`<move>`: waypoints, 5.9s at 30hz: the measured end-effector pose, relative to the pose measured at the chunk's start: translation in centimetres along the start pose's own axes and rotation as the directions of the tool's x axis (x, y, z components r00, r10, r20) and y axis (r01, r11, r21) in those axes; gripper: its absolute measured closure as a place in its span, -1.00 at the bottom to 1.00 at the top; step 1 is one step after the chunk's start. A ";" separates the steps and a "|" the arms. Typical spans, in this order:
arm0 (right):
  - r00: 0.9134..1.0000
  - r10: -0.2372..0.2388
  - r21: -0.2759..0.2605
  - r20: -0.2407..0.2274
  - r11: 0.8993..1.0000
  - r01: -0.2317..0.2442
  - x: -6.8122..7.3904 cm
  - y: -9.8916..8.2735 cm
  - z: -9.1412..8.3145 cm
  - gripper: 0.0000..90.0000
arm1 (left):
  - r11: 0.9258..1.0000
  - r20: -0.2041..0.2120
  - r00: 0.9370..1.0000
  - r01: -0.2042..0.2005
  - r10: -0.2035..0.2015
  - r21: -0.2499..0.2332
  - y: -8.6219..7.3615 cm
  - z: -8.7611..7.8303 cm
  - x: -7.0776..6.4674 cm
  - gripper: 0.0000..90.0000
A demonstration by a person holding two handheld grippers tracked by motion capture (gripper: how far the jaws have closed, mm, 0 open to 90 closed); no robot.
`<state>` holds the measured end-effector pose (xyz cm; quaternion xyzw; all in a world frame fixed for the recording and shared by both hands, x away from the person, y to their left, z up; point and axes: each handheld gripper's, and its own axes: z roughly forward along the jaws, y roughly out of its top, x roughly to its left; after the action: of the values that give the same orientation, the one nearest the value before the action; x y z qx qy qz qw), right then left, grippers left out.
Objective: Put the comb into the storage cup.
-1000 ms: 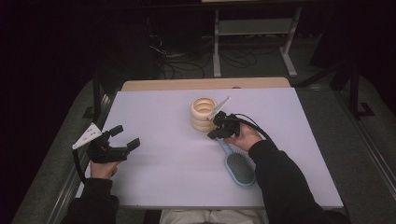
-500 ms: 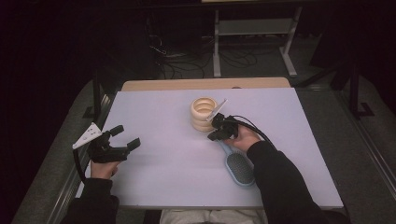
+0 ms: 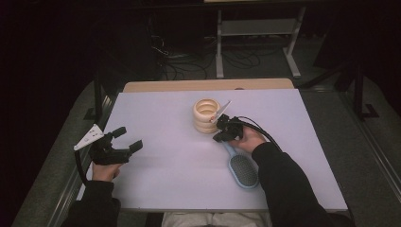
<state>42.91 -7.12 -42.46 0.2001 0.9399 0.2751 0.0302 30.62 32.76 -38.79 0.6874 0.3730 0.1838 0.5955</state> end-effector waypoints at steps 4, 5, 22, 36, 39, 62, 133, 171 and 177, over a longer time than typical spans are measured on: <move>1.000 0.007 -0.002 0.000 1.000 -0.007 -0.3 -0.4 -0.2 0.97 | 1.000 0.001 1.000 0.000 0.000 0.003 0.0 0.1 0.0 -1.00; 1.000 0.014 -0.002 -0.003 1.000 -0.014 -0.4 -0.5 -0.2 0.97 | 1.000 0.001 1.000 0.001 -0.001 0.002 0.0 0.0 0.0 -1.00; 0.997 0.075 -0.011 0.026 0.997 -0.075 -2.1 -2.3 -1.3 0.97 | 1.000 0.023 1.000 0.007 -0.007 0.015 -0.1 0.2 0.0 -1.00; 0.993 0.109 -0.020 0.041 0.994 -0.109 -2.8 -4.1 -2.3 0.97 | 1.000 0.025 1.000 0.005 -0.006 0.019 -0.1 0.3 0.0 -1.00; 0.992 0.121 -0.026 0.043 0.992 -0.120 -3.0 -4.6 -2.6 0.97 | 1.000 0.025 1.000 0.005 -0.005 0.021 -0.1 0.2 0.0 -1.00; 0.986 0.164 -0.031 0.029 0.986 -0.163 -3.3 -7.3 -4.3 0.97 | 1.000 0.023 1.000 0.007 -0.007 0.021 -0.1 0.3 0.0 -1.00; 0.976 0.218 -0.053 0.025 0.975 -0.217 0.1 -16.9 -10.3 0.97 | 0.999 -0.005 1.000 0.001 -0.001 0.046 -0.2 0.4 -0.1 -1.00; 0.953 0.300 -0.055 0.036 0.953 -0.298 3.9 -20.3 -11.7 0.97 | 0.999 -0.009 1.000 -0.011 0.012 0.043 -0.1 0.1 -0.2 -1.00; 0.954 0.299 -0.051 0.033 0.954 -0.297 4.6 -20.5 -11.9 0.97 | 0.999 -0.009 1.000 -0.011 0.012 0.043 -0.1 0.1 -0.3 -1.00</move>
<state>29.30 -27.11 -42.98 0.3441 0.8917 0.2938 0.0121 30.51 32.48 -38.82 0.7013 0.3757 0.1825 0.5777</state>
